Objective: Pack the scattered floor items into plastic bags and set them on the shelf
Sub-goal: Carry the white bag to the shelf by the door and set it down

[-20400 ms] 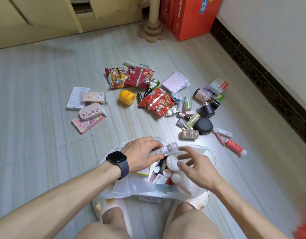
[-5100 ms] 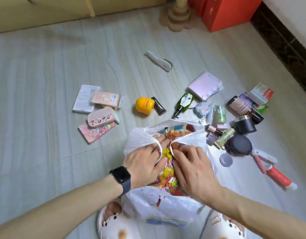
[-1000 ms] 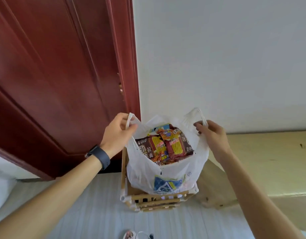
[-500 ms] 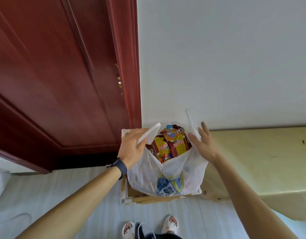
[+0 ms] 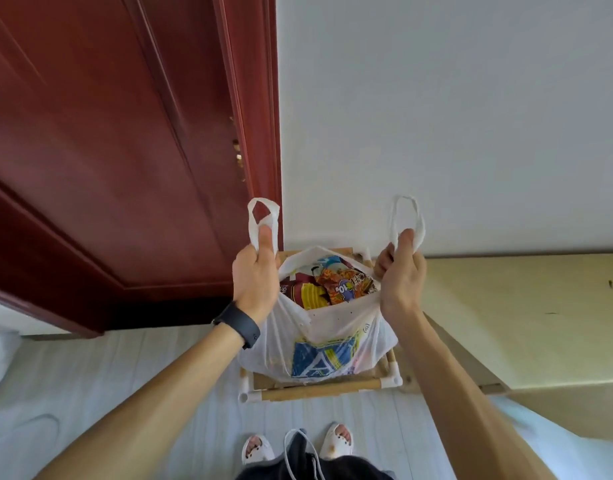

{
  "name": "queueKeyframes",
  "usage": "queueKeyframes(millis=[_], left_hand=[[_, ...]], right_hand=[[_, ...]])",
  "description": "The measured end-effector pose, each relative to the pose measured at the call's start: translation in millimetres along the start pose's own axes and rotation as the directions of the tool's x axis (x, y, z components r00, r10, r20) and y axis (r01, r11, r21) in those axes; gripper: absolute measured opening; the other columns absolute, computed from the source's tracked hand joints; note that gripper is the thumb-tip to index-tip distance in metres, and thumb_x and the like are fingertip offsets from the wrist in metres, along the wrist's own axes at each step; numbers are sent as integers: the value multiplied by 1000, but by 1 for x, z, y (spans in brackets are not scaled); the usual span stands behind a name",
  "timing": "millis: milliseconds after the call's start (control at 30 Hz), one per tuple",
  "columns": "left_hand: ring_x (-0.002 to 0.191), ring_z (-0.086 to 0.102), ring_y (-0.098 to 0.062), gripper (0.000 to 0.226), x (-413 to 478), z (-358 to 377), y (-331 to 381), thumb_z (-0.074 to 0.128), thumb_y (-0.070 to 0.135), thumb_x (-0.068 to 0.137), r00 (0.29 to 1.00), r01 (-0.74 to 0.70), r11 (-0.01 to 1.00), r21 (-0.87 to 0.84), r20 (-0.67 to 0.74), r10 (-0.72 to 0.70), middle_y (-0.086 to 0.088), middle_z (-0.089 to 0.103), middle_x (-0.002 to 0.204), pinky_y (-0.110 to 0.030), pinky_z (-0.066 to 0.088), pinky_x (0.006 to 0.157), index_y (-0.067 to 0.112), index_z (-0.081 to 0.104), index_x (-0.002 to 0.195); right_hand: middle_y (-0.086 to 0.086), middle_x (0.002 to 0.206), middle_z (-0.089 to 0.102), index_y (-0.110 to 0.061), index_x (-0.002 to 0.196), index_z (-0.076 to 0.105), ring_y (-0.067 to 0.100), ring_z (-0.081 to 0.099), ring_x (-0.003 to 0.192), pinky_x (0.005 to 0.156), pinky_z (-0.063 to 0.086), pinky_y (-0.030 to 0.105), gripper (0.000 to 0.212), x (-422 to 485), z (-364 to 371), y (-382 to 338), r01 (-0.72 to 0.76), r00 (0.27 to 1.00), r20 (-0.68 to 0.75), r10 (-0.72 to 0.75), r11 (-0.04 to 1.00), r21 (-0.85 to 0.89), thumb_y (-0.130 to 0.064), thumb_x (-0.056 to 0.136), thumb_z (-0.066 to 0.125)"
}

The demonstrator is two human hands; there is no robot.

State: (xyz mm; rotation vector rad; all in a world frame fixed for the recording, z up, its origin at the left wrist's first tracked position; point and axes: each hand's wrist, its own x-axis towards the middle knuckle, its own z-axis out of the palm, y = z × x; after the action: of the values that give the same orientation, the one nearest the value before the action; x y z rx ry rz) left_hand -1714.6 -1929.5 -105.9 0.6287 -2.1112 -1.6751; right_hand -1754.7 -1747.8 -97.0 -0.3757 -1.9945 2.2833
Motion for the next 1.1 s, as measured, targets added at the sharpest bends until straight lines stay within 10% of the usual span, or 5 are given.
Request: queueKeyframes(millis=[200,500,667,833,1100], left_hand=[[69,65,-26,51,-26,10,-44,24,48,101,849,-454,635,625,521,94,-4,68,77,-41,51,62,17,63,89],[106,65,-25,39,-50,29,-44,65,36,86,680,-712,307,631,728,82,-13,69,113,-33,51,90,9,66,115],[86,61,-3,20,-12,-21,-16,58,45,90,431,-553,726,408,886,-169,13,67,91,-24,49,75,28,66,95],[90,60,1,33,27,-44,1,68,45,85,743,-369,808,460,668,-40,20,57,105,-24,50,81,31,55,112],[56,51,0,38,9,-27,-36,53,39,97,802,-232,919,319,597,-5,6,57,61,-15,38,57,13,61,70]], right_hand=[[-9,63,48,-27,54,45,10,44,61,56,37,33,59,-14,-9,53,99,986,168,-17,864,-494,-61,100,28],[5,105,61,-9,98,67,25,52,99,90,43,42,53,-38,23,64,485,844,537,-7,437,-757,-45,103,27],[8,91,59,-8,85,62,31,54,86,77,46,48,54,-31,23,74,517,830,554,-63,461,-721,-45,103,28],[5,89,56,-12,83,60,27,51,78,70,47,47,51,-38,20,93,597,802,569,-183,287,-749,-51,99,32],[-5,126,56,-20,113,63,15,48,120,102,36,34,41,-75,7,62,580,812,386,-437,530,-619,-52,92,50]])
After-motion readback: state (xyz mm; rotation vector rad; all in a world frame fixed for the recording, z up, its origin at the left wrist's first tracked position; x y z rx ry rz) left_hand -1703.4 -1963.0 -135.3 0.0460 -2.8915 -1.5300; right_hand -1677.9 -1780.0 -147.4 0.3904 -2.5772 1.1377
